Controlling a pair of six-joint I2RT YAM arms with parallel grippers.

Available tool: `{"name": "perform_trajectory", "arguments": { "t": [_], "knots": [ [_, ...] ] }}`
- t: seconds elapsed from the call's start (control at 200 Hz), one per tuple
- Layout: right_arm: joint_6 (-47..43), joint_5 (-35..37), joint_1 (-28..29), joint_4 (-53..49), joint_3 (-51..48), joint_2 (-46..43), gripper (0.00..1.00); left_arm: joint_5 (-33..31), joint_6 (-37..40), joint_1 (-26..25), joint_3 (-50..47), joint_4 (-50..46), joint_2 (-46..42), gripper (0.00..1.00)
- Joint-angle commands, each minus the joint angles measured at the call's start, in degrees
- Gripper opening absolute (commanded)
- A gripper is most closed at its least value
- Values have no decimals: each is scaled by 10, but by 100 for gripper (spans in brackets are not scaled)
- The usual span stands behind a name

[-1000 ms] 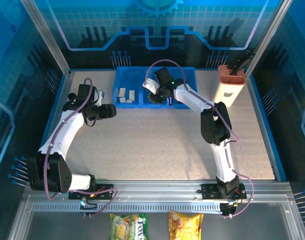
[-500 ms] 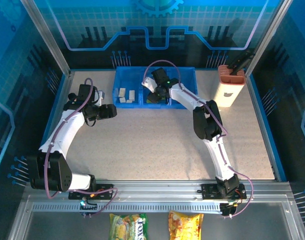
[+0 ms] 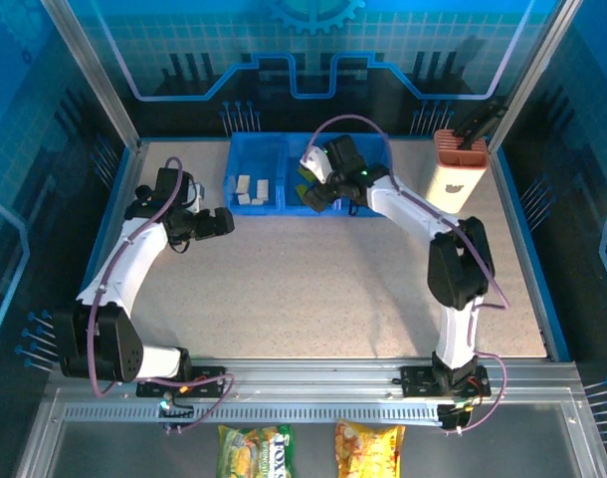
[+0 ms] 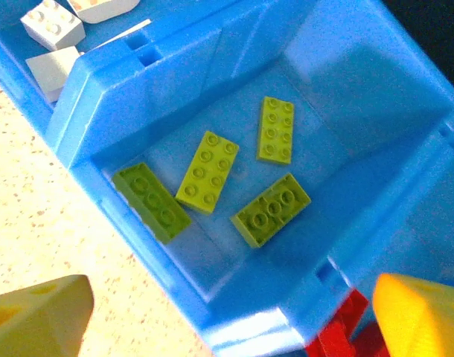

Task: Sort the legos into containers by color
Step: Reset both arms

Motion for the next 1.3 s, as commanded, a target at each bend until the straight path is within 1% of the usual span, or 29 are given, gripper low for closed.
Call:
{"name": "perform_trajectory", "arguments": {
  "t": [0.0,0.14,0.245,0.37,0.46,0.525,0.55,0.605,0.665,0.71,0.74,0.8,0.86,0.93,0.975,1.061,1.121,1.171,1.206,1.241,1.296],
  "knots": [
    [38,20,-2,30,-66,-56,100,-1,-41,8,15,-24,-22,99],
    [73,31,-16,59,-169,-130,100,-10,-84,8,-22,16,-38,99],
    [105,43,-37,90,-251,-180,100,-33,-103,8,-63,67,-45,99],
    [157,53,-80,146,-350,-233,100,-82,-111,8,-119,140,-48,99],
    [196,55,-126,194,-416,-263,100,-108,-110,7,-163,208,-51,99],
    [218,59,-161,227,-465,-278,100,-124,-104,7,-191,253,-53,99],
    [223,59,-173,220,-469,-283,100,-130,-99,7,-200,272,-54,99],
    [222,75,-192,250,-494,-295,100,-146,-89,6,-221,312,-54,99],
    [230,67,-220,267,-512,-303,100,-166,-75,6,-242,352,-52,99],
    [234,64,-236,283,-525,-306,100,-176,-67,7,-246,362,-49,99],
    [237,64,-246,297,-535,-308,100,-197,-55,4,-244,370,-46,99],
    [242,66,-263,338,-561,-310,100,-207,-23,2,-254,406,-43,99],
    [247,71,-277,400,-594,-309,100,-220,3,1,-272,455,-43,99],
    [245,85,-282,470,-622,-299,100,-216,50,1,-304,533,-41,99],
    [244,89,-283,480,-624,-297,100,-217,72,0,-324,588,-38,99],
    [244,91,-283,551,-640,-288,100,-214,102,1,-355,677,-23,99],
    [242,77,-285,612,-658,-279,100,-203,110,2,-370,730,-9,99],
    [240,68,-282,611,-654,-267,100,-189,107,3,-378,766,5,99],
    [228,69,-278,645,-664,-257,100,-178,106,3,-383,792,14,99],
    [219,63,-268,656,-673,-257,100,-166,99,5,-387,815,24,99],
    [199,47,-261,733,-702,-241,100,-143,101,6,-396,862,44,99]
  ]
}}
